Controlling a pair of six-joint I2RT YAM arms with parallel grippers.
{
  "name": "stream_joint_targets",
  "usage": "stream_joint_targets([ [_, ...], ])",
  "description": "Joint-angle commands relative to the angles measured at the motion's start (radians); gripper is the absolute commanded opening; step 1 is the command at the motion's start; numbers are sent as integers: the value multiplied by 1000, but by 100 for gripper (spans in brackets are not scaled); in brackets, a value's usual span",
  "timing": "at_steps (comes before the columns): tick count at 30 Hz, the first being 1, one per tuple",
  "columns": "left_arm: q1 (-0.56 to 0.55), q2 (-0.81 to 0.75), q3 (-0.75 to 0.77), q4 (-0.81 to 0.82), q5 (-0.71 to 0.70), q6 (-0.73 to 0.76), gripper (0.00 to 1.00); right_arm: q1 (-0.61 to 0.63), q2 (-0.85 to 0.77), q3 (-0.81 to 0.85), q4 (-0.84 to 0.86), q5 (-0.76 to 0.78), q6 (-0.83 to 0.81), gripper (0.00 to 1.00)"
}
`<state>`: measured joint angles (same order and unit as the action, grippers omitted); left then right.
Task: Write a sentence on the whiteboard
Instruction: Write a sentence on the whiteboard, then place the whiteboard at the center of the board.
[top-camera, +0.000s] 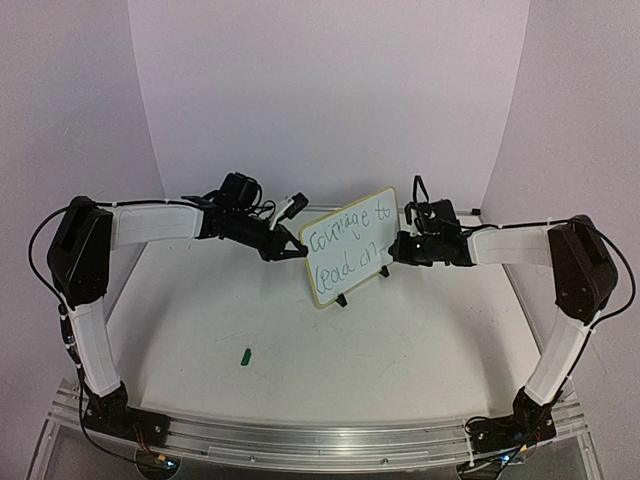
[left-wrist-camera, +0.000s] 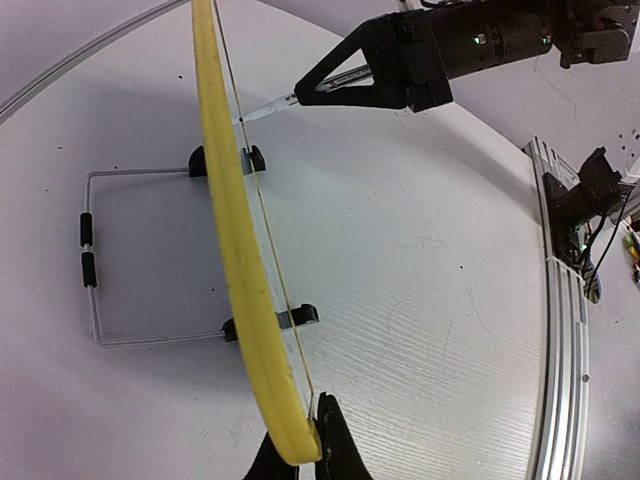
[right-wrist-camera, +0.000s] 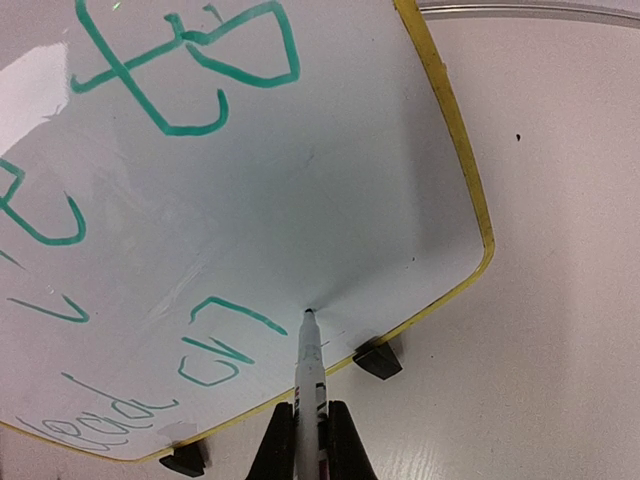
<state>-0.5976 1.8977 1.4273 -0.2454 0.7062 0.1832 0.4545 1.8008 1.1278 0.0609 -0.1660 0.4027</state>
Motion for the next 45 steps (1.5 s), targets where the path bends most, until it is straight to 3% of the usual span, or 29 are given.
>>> stream_joint_targets([
  [1, -16, 1, 4, -47, 0, -3, 0, -2, -29, 8, 41, 33, 10, 0],
  [9, -16, -1, 4, -31, -2, -28, 0, -4, -246, -114, -52, 218, -1, 0],
  [15, -16, -9, -1, -19, -8, -41, 4, -4, -358, -168, -59, 263, -34, 0],
  [22, -16, -20, -7, -12, -14, -50, 22, -3, -385, -177, -59, 269, -35, 0],
  [32, -16, -64, -61, 50, -76, -71, 62, -3, -421, -183, -59, 242, -48, 0],
  [39, 2, -155, -184, 191, -221, -136, 69, -3, -502, -189, -83, 194, -59, 0],
  [45, 4, -283, -247, 175, -384, -294, 69, 2, -560, -239, -96, 25, -38, 0],
])
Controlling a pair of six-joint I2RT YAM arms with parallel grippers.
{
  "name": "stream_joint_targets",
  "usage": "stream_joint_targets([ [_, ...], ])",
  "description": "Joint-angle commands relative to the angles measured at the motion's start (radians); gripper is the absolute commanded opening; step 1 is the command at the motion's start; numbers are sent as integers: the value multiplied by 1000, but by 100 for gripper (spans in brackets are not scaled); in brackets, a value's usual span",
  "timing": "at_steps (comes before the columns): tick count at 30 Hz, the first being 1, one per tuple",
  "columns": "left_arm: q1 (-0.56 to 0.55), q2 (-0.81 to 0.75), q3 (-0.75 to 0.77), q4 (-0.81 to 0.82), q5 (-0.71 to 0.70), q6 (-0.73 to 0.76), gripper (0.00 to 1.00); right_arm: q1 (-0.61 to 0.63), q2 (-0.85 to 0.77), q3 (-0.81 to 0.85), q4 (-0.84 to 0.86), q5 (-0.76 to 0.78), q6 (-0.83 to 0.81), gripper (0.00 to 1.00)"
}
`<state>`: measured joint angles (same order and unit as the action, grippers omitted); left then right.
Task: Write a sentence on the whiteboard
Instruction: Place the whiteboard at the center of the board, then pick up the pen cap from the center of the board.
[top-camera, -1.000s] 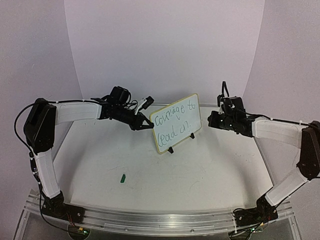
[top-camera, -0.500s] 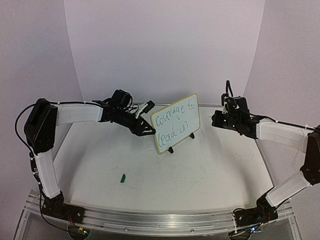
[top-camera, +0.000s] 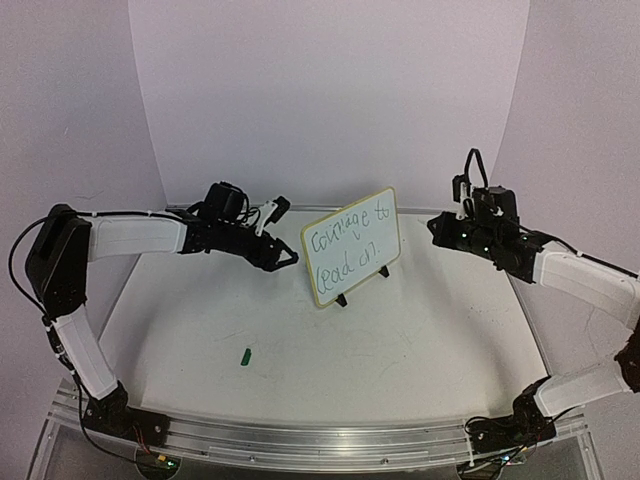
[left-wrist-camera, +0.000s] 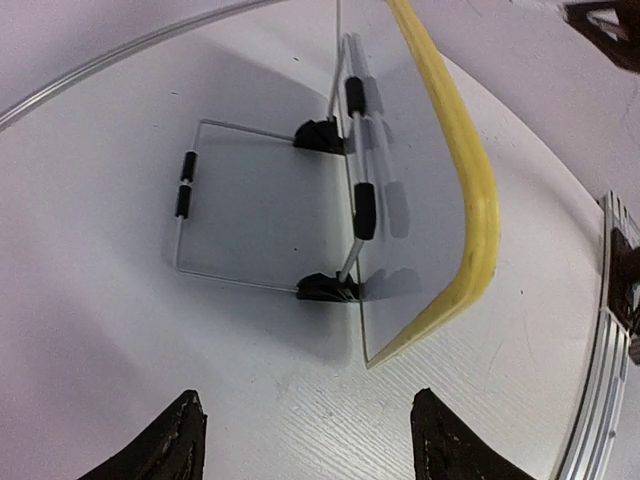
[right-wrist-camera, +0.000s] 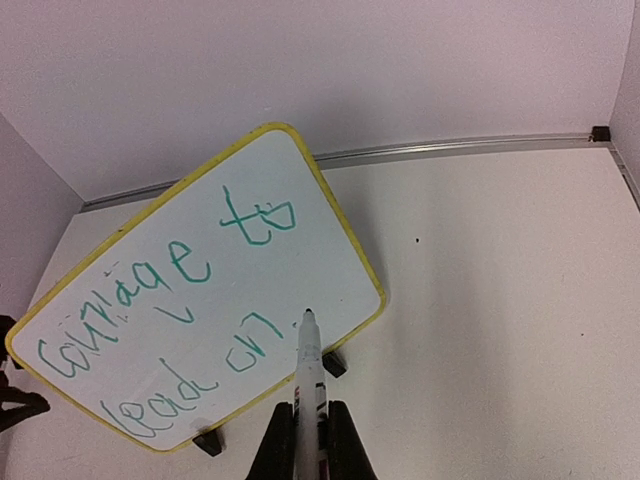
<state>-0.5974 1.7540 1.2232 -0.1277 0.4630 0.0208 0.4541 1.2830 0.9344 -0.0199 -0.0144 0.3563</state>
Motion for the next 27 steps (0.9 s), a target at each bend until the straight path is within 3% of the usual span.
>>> stream_joint_targets([
  [1, 1, -168, -68, 57, -170, -170, 69, 7, -49, -59, -15, -148, 19, 0],
  [6, -60, -293, -196, -94, -450, -362, 66, 64, -95, -130, -12, -199, 84, 0],
  [9, -94, -365, -276, -169, -517, -495, 65, 77, -105, -139, -46, -250, 124, 0],
  [17, -170, -476, -472, -261, -468, -776, 61, 137, -95, -139, -101, -286, 185, 0],
  [27, -203, -442, -543, -273, -357, -787, 38, 156, -94, -160, -103, -281, 224, 0],
])
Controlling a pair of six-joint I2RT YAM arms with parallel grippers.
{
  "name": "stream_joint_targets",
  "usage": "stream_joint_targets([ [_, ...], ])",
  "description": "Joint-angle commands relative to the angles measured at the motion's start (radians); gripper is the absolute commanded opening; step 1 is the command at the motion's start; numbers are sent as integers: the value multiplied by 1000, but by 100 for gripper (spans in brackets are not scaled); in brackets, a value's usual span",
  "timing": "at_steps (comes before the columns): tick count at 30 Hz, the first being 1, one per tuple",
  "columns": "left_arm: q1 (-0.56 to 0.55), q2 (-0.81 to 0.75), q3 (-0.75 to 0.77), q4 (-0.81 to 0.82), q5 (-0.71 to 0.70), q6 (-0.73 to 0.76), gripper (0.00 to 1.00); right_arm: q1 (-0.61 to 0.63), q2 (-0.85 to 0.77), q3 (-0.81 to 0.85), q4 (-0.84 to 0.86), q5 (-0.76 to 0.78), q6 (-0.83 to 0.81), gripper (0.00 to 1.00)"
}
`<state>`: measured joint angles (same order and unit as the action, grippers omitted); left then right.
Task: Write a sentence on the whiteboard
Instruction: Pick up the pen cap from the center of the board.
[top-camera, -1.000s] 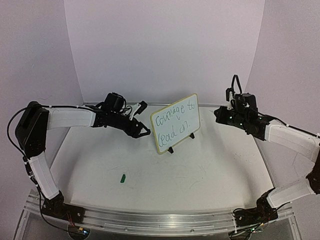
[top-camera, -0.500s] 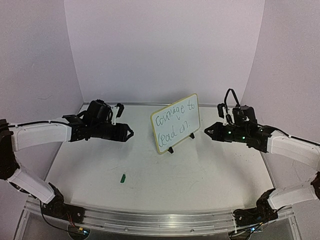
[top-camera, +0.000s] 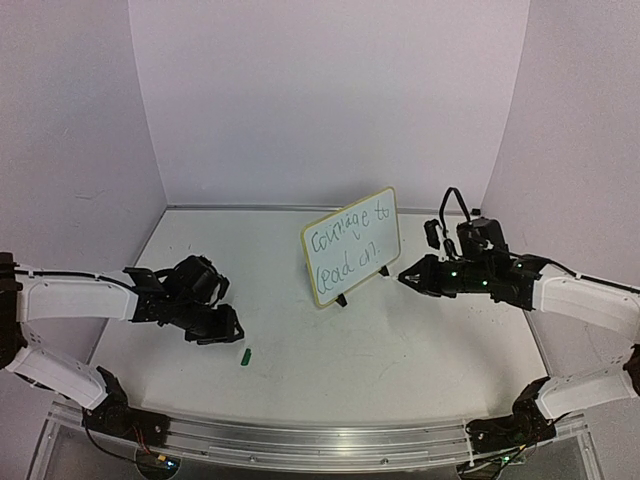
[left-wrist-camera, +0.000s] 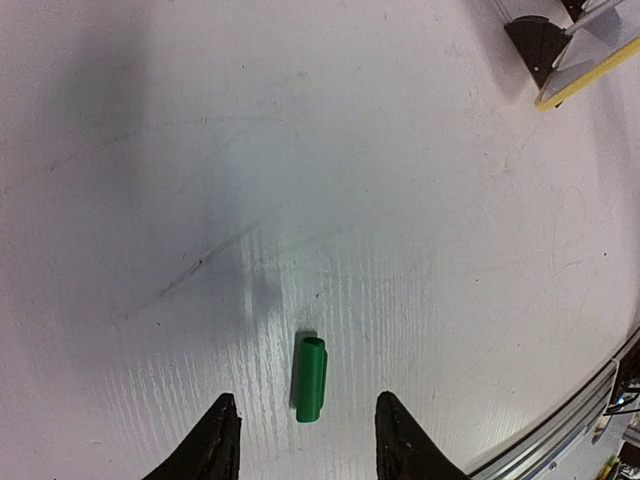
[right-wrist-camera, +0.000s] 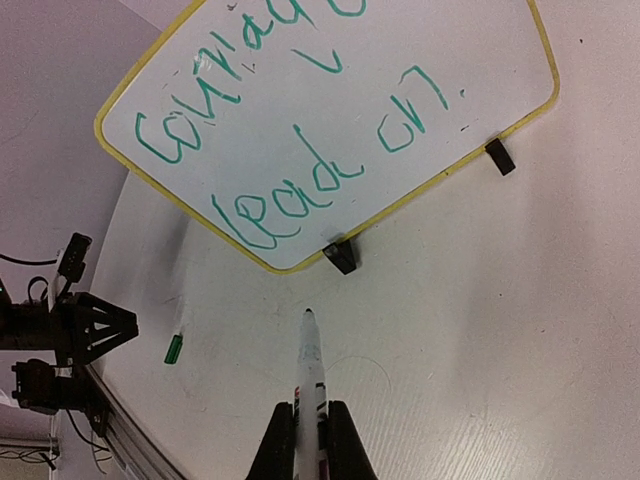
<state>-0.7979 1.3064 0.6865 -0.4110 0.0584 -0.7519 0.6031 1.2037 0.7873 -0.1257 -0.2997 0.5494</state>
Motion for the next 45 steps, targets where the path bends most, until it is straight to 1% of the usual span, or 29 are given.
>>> stream_joint_targets([
  [1, -3, 20, -3, 14, 57, -12, 36, 8, -10, -13, 3, 6, 34, 0],
  [5, -13, 93, 18, 31, 90, 0, 31, 12, 6, -10, 5, 8, 40, 0],
  [11, -23, 159, 38, 40, 97, 14, 29, 14, 20, -9, 6, 2, 40, 0],
  [17, -40, 211, 63, 30, 101, 27, 21, 15, 22, -19, 6, 10, 47, 0],
  [20, -47, 224, 70, 25, 100, 32, 19, 15, 24, -23, 7, 14, 48, 0],
  [29, -66, 260, 87, -15, 88, 24, 18, 15, 28, -29, 8, 21, 47, 0],
  [36, -76, 282, 88, -53, 73, 8, 9, 15, 24, -34, 8, 24, 49, 0],
  [41, -81, 282, 80, -71, 64, -7, 4, 15, 13, -35, 8, 35, 47, 0],
  [43, -86, 287, 81, -73, 65, -2, 1, 15, 14, -33, 8, 30, 46, 0],
  [45, -91, 282, 85, -72, 59, 8, 0, 15, 17, -29, 9, 9, 38, 0],
])
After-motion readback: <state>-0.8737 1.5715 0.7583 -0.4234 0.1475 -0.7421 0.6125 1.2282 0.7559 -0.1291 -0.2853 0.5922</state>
